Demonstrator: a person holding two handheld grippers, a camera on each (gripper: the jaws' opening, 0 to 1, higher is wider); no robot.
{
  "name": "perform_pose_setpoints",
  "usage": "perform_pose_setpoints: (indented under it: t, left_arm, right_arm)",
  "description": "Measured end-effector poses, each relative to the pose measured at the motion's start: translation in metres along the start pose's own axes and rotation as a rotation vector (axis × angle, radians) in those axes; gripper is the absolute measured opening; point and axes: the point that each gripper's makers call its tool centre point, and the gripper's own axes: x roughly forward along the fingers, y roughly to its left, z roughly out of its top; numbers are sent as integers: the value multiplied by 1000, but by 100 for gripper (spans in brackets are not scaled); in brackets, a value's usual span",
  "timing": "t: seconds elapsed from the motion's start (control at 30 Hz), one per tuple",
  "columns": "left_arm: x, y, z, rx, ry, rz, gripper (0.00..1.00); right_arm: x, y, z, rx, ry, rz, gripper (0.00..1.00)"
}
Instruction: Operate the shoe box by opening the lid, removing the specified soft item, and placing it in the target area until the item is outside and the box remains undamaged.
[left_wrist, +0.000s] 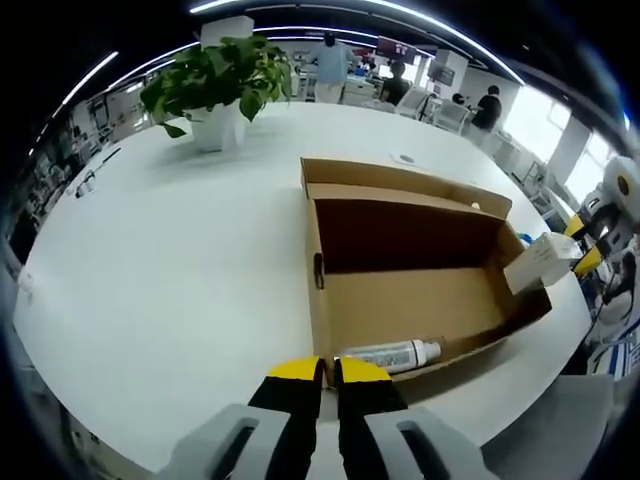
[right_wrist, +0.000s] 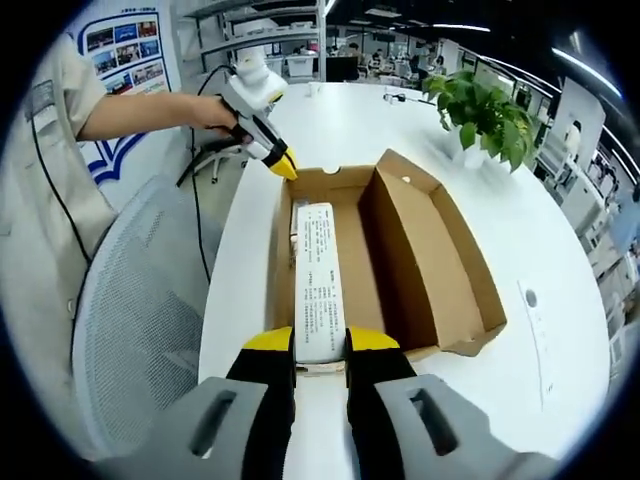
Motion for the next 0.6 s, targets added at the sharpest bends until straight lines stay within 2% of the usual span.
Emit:
perform_pose_setpoints:
  t: [0.2, 0.6]
  left_arm:
    - [-1, -2, 0, 5, 10, 1, 5]
    - [0, -2, 0, 1, 17, 0, 5]
  right_arm:
    - [-22, 0, -7, 17, -13, 2, 15]
    - [-68, -17, -33, 22, 2, -55, 15]
